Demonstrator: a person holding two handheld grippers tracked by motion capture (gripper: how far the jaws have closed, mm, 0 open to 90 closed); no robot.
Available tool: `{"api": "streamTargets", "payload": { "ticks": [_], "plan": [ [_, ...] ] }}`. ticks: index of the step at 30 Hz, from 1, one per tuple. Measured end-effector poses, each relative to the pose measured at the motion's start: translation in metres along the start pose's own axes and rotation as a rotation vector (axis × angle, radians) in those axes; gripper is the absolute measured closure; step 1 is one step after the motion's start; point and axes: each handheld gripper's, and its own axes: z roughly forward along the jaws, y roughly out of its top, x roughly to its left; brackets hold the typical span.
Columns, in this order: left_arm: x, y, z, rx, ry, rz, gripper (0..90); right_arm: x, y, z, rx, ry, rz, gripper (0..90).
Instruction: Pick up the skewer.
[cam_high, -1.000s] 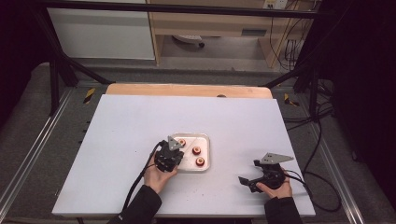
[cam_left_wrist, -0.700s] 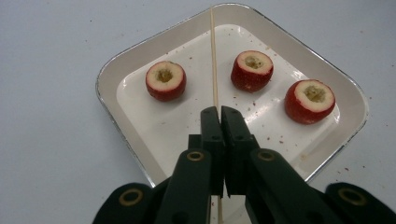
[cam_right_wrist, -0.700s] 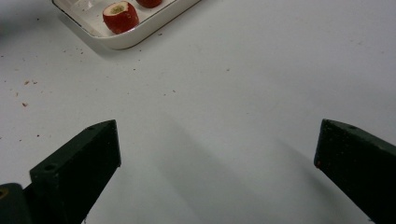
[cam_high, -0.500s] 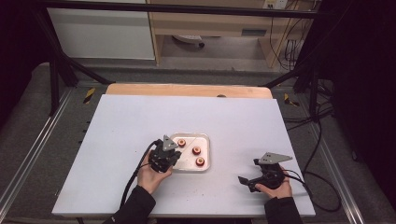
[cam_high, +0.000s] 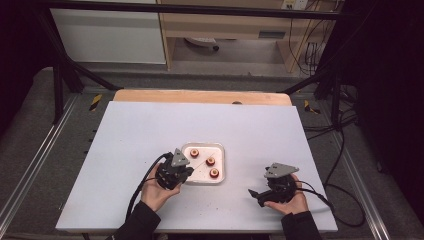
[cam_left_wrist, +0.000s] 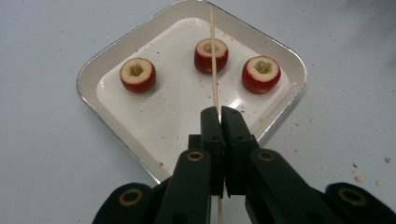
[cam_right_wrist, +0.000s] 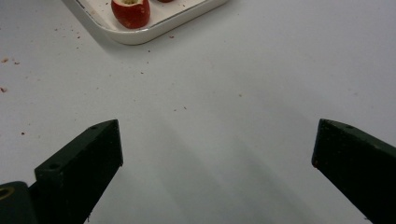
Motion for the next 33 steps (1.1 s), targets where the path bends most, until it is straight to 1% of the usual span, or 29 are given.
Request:
{"api": "streamTargets", "payload": {
  "ticks": [2, 4, 5, 6, 8, 9, 10, 11, 12, 15, 16, 19, 20, 21, 22, 23, 24, 25, 26, 27, 28, 31, 33],
  "plan": [
    [-0.001, 0.001, -0.001, 0.0, -0.008, 0.012, 88.5, 0.004, 0.004, 0.0, 0.008, -0.006, -0.03, 2.8],
    [-0.003, 0.002, -0.001, 0.002, -0.018, 0.022, 88.5, 0.009, 0.009, 0.001, 0.014, -0.014, -0.073, 3.2],
    [-0.004, 0.003, -0.002, 0.005, -0.023, 0.029, 88.5, 0.009, 0.009, 0.001, 0.014, -0.014, -0.073, 3.2],
    [-0.006, 0.004, -0.001, 0.007, -0.026, 0.034, 88.5, 0.014, 0.014, 0.002, 0.022, -0.024, -0.118, 3.9],
    [-0.008, 0.006, -0.001, 0.014, -0.032, 0.048, 88.5, 0.018, 0.019, 0.003, 0.034, -0.034, -0.155, 4.5],
    [-0.009, 0.007, -0.001, 0.016, -0.035, 0.054, 88.5, 0.018, 0.019, 0.003, 0.034, -0.034, -0.155, 4.5],
    [-0.01, 0.009, 0.0, 0.019, -0.04, 0.058, 88.4, 0.02, 0.021, 0.004, 0.036, -0.04, -0.176, 4.9],
    [-0.011, 0.01, 0.0, 0.022, -0.042, 0.063, 88.5, 0.023, 0.025, 0.005, 0.041, -0.041, -0.22, 5.5],
    [-0.013, 0.012, 0.0, 0.026, -0.046, 0.072, 88.5, 0.026, 0.028, 0.006, 0.047, -0.047, -0.247, 5.9],
    [-0.017, 0.016, 0.002, 0.028, -0.054, 0.084, 88.5, 0.031, 0.033, 0.007, 0.053, -0.059, -0.292, 7.1],
    [-0.018, 0.018, 0.003, 0.03, -0.06, 0.09, 88.5, 0.032, 0.035, 0.007, 0.054, -0.067, -0.313, 7.7],
    [-0.023, 0.022, 0.005, 0.034, -0.067, 0.108, 88.4, 0.035, 0.039, 0.007, 0.065, -0.082, -0.352, 8.6],
    [-0.024, 0.023, 0.005, 0.038, -0.072, 0.113, 88.4, 0.035, 0.039, 0.007, 0.065, -0.082, -0.352, 9.1],
    [-0.026, 0.025, 0.006, 0.042, -0.074, 0.121, 88.5, 0.037, 0.041, 0.007, 0.067, -0.092, -0.382, 10.4],
    [-0.027, 0.026, 0.006, 0.044, -0.077, 0.127, 88.5, 0.038, 0.042, 0.006, 0.066, -0.094, -0.397, 10.9],
    [-0.029, 0.028, 0.007, 0.044, -0.081, 0.131, 88.5, 0.039, 0.043, 0.006, 0.066, -0.097, -0.408, 11.7],
    [-0.03, 0.029, 0.007, 0.047, -0.083, 0.138, 88.5, 0.039, 0.043, 0.006, 0.066, -0.097, -0.408, 11.7],
    [-0.032, 0.031, 0.008, 0.047, -0.084, 0.142, 88.5, 0.04, 0.044, 0.006, 0.061, -0.099, -0.442, 14.3],
    [-0.033, 0.032, 0.008, 0.046, -0.087, 0.142, 88.5, 0.04, 0.045, 0.006, 0.063, -0.099, -0.455, 15.6],
    [-0.034, 0.034, 0.009, 0.048, -0.091, 0.149, 88.5, 0.04, 0.045, 0.006, 0.063, -0.099, -0.455, 15.6],
    [-0.036, 0.036, 0.009, 0.051, -0.093, 0.159, 88.5, 0.043, 0.046, 0.006, 0.058, -0.102, -0.496, 18.3],
    [-0.042, 0.04, 0.012, 0.057, -0.096, 0.174, 88.5, 0.045, 0.048, 0.007, 0.06, -0.098, -0.552, 21.8],
    [-0.044, 0.041, 0.014, 0.063, -0.101, 0.184, 88.4, 0.046, 0.049, 0.007, 0.054, -0.096, -0.58, 24.5]
  ]
}}
